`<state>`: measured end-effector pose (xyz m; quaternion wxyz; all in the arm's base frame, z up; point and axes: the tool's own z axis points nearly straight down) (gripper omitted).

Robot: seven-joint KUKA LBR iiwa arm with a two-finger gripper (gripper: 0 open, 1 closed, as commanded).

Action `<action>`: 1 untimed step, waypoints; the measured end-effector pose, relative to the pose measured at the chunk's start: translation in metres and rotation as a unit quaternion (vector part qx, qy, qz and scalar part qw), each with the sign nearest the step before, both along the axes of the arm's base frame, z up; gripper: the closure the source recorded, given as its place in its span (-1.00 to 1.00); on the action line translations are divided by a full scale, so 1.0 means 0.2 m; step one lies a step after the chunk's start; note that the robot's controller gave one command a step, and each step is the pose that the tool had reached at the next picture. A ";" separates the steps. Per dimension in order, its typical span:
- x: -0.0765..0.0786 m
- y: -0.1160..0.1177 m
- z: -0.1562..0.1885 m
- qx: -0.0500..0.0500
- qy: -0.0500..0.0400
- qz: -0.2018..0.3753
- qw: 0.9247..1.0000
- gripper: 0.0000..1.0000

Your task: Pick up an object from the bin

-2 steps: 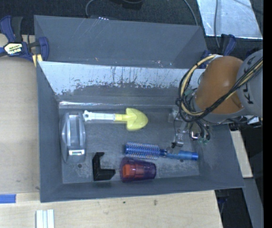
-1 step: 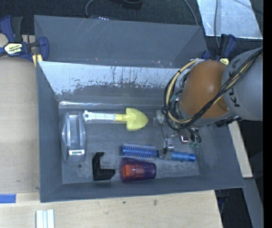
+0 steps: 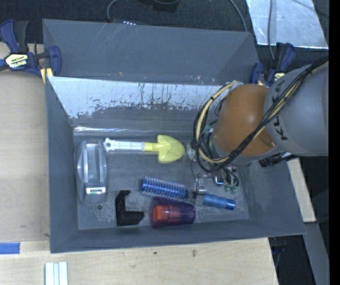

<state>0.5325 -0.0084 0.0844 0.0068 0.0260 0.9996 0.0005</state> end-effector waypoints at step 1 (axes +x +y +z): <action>0.02 0.01 -0.03 -0.002 -0.001 -0.079 0.997 -1.00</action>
Offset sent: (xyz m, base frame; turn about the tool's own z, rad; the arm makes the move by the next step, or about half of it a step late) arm -0.0252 0.0851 -0.0144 -0.1171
